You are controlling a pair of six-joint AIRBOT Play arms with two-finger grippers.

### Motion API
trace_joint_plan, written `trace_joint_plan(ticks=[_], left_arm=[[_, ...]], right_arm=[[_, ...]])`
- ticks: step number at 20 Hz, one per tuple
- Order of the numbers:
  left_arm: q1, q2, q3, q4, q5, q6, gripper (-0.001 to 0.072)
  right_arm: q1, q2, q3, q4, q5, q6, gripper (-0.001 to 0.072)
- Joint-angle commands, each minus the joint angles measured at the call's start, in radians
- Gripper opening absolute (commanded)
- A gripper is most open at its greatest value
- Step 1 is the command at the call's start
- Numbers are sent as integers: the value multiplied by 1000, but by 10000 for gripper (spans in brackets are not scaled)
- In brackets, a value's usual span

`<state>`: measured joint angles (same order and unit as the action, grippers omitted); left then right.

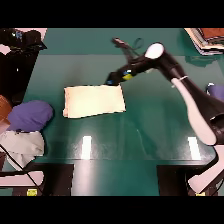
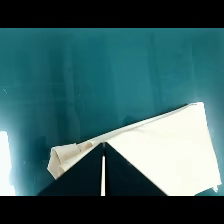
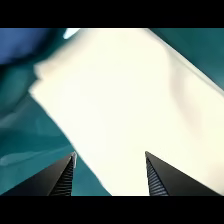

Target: Fold the shirts.

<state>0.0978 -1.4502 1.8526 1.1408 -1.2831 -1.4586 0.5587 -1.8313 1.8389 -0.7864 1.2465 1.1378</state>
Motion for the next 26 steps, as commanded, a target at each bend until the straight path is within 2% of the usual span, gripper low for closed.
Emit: trace_joint_plan(ticks=[1,2,3,9,13,15,16,17,18,22,26], left_arm=[[3,4,-1,0,-15,0,25],[3,4,-1,-1,-15,0,26],[3,4,-1,0,-15,0,26],[3,4,-1,0,-14,1,25],[3,4,-1,0,-15,1,26],[3,4,0,0,-19,1,26],[3,4,-1,-1,-22,0,26],[3,4,0,-7,-32,0,25],[3,4,-1,-18,-44,0,25],[-76,4,0,-18,-68,2,25],[-230,4,0,-18,-67,47,25]], right_arm=[[-175,47,-194,-70,31,171,515],[-206,40,-240,-69,32,193,630],[-224,28,-272,-64,32,219,646],[-171,-128,-294,195,9,188,634],[-50,-233,-145,219,-2,189,620],[-5,-266,-76,217,-25,188,455],[10,-274,-49,216,-39,188,323],[18,-274,-34,212,-65,179,135],[17,-274,-15,210,-78,163,13],[-60,-264,63,208,-60,151,14],[-255,-159,68,199,-8,154,14]])
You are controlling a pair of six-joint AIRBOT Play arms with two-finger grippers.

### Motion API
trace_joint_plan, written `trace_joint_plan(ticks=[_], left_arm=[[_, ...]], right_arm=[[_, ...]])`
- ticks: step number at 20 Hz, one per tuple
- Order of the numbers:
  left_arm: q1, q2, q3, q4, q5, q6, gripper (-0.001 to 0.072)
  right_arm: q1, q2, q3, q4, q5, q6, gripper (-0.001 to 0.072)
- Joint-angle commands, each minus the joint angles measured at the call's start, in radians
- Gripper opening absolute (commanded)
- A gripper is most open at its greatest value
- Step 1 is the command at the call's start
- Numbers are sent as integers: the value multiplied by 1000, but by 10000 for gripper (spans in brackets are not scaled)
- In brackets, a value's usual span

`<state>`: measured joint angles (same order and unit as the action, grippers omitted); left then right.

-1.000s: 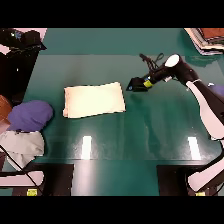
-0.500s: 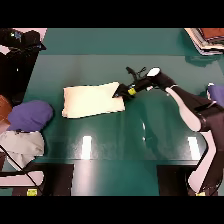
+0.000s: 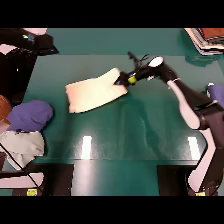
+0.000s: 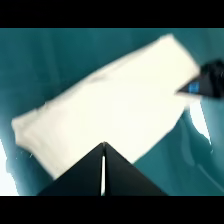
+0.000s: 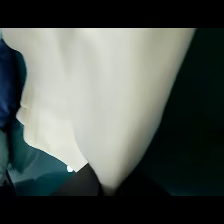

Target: Fold the shirts.

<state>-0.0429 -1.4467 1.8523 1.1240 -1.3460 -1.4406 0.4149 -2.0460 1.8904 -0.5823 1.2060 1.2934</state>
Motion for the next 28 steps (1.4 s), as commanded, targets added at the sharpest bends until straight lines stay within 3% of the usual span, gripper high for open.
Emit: trace_joint_plan(ticks=[1,8,14,22,25,28], left_arm=[[-123,1,0,-1,-4,37,25],[-292,0,0,-1,13,62,26],[-326,1,0,-5,40,60,25],[-326,1,0,-6,54,57,26],[-326,0,0,-6,53,57,26],[-326,1,0,-6,51,57,26]], right_arm=[[-169,92,17,-36,41,13,14],[-639,360,17,-346,138,79,14],[-989,425,17,-386,142,105,14],[-1092,426,25,-368,105,81,14],[-1084,426,118,-281,117,32,14],[-1094,433,198,-289,171,32,14]])
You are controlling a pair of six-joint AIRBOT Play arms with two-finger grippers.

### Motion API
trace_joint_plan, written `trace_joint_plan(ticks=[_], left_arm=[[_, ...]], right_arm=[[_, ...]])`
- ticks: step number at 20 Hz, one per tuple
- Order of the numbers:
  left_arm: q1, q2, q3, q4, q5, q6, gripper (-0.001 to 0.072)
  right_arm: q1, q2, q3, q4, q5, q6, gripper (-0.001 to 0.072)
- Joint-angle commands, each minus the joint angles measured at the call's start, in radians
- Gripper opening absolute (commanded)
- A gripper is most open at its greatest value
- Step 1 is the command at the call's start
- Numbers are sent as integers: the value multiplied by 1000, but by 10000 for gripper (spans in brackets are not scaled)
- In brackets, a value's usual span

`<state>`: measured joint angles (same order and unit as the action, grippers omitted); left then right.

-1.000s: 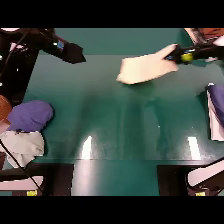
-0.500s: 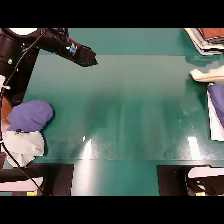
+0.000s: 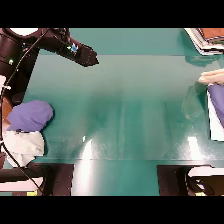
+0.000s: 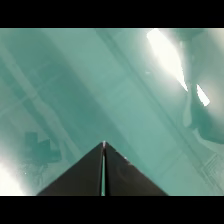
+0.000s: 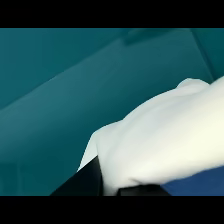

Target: Fold the shirts.

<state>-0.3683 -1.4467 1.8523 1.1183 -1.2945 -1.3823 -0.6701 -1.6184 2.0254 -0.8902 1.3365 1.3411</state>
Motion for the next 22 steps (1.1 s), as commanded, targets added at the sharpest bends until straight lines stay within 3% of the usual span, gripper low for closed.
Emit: trace_joint_plan(ticks=[1,7,12,13,14,15,16,20,22], left_arm=[[-1,0,0,0,0,-1,26],[-1,1,0,0,-29,2,25],[-1,1,0,0,-33,3,26],[-1,1,0,0,-33,3,26],[-1,1,0,0,-33,3,26],[-1,1,0,0,-33,3,26],[-1,1,0,0,-33,3,26],[-1,0,0,0,-29,3,26],[-1,0,0,0,-29,3,26]], right_arm=[[-22,28,32,9,44,-15,14],[-94,201,-245,-311,118,-43,14],[-219,346,-516,-441,175,-40,19],[-249,377,-570,-464,178,-40,103],[-278,402,-616,-483,177,-40,296],[-311,428,-660,-500,172,-40,433],[-344,450,-695,-502,166,-40,485],[-439,513,-764,-450,143,-27,484],[-422,524,-763,-279,121,-23,484]])
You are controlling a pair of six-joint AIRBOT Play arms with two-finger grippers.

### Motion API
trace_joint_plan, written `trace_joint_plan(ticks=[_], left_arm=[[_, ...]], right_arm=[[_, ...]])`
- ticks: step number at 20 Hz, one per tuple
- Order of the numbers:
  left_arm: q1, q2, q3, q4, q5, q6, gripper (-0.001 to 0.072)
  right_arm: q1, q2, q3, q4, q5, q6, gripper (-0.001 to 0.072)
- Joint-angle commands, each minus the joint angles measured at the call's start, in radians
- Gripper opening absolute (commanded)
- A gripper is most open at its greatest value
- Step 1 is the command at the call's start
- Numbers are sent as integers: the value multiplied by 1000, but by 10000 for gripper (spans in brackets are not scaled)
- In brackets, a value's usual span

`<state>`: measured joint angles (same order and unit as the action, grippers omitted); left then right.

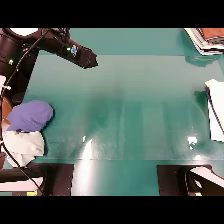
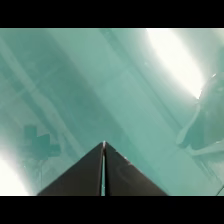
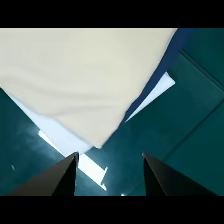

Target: Fold the shirts.

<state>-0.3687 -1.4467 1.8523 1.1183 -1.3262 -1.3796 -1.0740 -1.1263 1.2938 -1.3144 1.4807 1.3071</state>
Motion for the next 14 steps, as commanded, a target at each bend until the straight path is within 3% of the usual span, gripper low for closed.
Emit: trace_joint_plan(ticks=[1,5,10,12,13,14], left_arm=[[0,0,0,0,3,0,26],[0,1,0,0,3,-1,26],[0,1,0,0,10,-1,26],[0,1,0,0,10,-1,26],[0,1,0,0,10,-1,26],[0,1,0,0,10,-1,26]], right_arm=[[12,35,-31,235,-33,11,483],[292,34,-31,497,-43,11,481],[739,34,-31,509,-107,11,477],[888,34,-30,509,-139,10,334],[943,34,-30,507,-155,10,228],[996,34,-30,501,-173,7,70]])
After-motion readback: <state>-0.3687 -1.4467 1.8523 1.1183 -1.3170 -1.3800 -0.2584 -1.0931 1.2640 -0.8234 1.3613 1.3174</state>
